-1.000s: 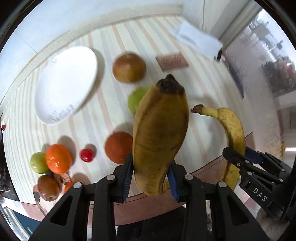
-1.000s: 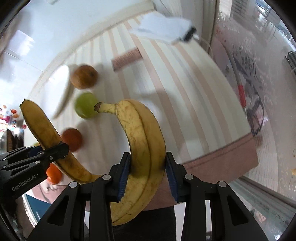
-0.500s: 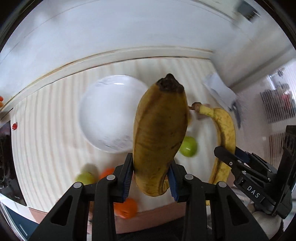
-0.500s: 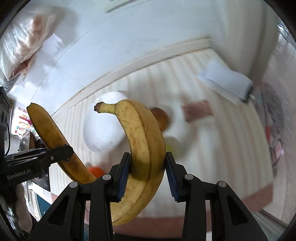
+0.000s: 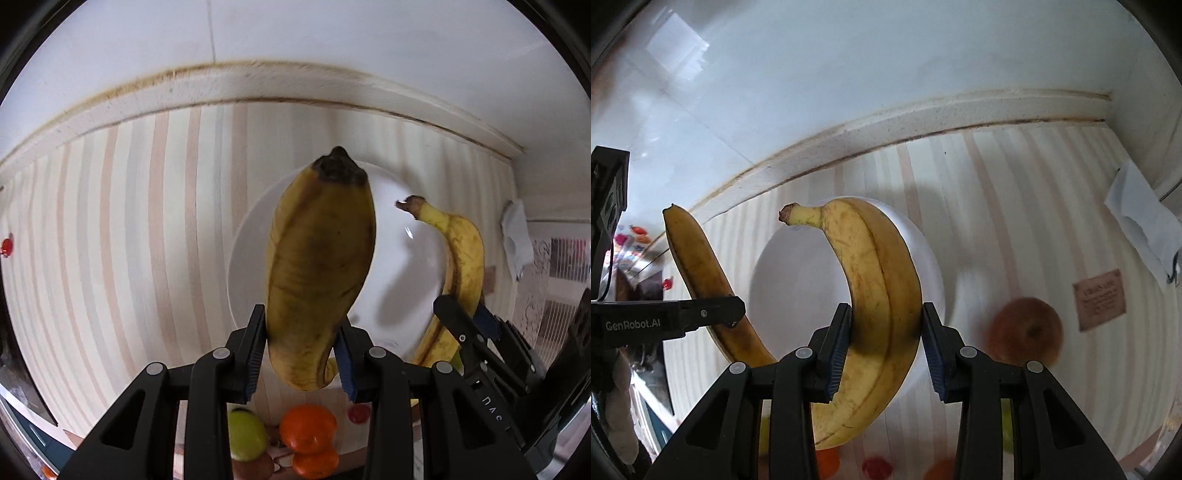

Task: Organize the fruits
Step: 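Carry both bananas onto the white plate and open both tools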

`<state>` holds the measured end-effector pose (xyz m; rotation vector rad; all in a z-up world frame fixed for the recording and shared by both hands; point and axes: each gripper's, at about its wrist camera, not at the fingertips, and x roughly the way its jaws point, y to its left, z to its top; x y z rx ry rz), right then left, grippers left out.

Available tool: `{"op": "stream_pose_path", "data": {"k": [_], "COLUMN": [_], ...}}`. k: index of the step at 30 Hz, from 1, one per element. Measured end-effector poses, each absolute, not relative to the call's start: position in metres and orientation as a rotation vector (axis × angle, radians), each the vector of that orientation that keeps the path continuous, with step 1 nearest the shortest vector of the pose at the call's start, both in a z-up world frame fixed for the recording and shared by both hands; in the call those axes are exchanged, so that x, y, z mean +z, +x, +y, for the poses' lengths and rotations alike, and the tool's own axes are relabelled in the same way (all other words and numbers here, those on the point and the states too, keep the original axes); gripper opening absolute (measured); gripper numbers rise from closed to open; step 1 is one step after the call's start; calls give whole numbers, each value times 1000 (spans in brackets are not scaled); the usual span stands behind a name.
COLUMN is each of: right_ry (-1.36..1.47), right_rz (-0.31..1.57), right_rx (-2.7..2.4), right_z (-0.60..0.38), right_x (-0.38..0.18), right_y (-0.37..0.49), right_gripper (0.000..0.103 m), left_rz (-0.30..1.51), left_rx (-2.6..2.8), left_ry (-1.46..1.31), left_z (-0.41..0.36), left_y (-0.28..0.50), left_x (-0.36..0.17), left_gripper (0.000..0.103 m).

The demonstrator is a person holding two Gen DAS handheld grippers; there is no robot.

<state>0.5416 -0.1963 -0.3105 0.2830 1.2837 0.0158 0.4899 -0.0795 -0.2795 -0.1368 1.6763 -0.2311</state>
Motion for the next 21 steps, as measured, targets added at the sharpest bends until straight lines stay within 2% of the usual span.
{"op": "stream_pose_path", "data": {"k": [10, 16, 18, 20, 21], "right_ry": [328, 356, 354, 359, 353], "right_rz": [1288, 1304, 1305, 1306, 1310], "right_rx": [-78, -70, -67, -51, -45], "right_z": [-200, -197, -196, -196, -195], "right_x": [-341, -347, -343, -335, -331], "right_y": [543, 541, 541, 542, 543], "right_gripper": [40, 42, 48, 64, 67], "left_rz": [1754, 1759, 1741, 1711, 1695], "left_rx": [-225, -202, -203, -204, -204], "left_ry": [-221, -97, -68, -52, -46], "left_z": [-74, -85, -89, -90, -90], "left_y": [509, 511, 511, 511, 511], "left_x": [-327, -332, -328, -321, -316], "left_gripper": [32, 34, 34, 36, 38]}}
